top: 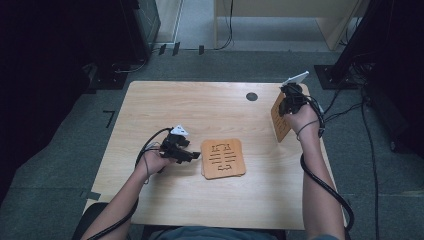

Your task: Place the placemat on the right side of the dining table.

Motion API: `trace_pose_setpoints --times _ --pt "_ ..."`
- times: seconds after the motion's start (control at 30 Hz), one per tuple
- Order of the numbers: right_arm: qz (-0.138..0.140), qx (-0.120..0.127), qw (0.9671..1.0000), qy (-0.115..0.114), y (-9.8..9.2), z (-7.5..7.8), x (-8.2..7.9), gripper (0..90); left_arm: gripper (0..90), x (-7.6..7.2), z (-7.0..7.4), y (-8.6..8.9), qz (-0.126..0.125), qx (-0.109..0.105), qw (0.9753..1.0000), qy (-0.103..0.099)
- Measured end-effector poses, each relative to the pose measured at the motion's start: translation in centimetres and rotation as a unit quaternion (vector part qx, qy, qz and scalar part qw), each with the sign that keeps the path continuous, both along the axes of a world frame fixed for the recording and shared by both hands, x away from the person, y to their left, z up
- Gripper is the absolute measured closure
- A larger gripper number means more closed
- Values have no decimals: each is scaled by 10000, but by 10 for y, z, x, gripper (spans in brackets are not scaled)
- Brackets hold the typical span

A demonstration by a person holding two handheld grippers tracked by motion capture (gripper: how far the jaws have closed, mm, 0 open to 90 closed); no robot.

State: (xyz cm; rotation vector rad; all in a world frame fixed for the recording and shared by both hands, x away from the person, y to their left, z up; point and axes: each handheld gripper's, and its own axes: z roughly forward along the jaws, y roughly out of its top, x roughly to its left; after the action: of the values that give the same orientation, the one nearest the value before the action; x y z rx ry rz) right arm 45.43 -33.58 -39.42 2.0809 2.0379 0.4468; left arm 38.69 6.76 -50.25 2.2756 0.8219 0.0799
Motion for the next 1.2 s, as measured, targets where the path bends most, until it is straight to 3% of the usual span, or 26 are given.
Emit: trace_pose_setpoints --times 0.2,0.77,1.2 --pt "-198 51 9998 27 -6 -3 5 875 249 0 0 1 -2 2 10000 -8" --pt "-385 250 9989 98 -10 -10 16 874 248 0 0 1 30 -36 10000 12" --pt "-310 270 9991 86 -15 -10 16 864 247 0 0 1 12 -25 10000 -4"
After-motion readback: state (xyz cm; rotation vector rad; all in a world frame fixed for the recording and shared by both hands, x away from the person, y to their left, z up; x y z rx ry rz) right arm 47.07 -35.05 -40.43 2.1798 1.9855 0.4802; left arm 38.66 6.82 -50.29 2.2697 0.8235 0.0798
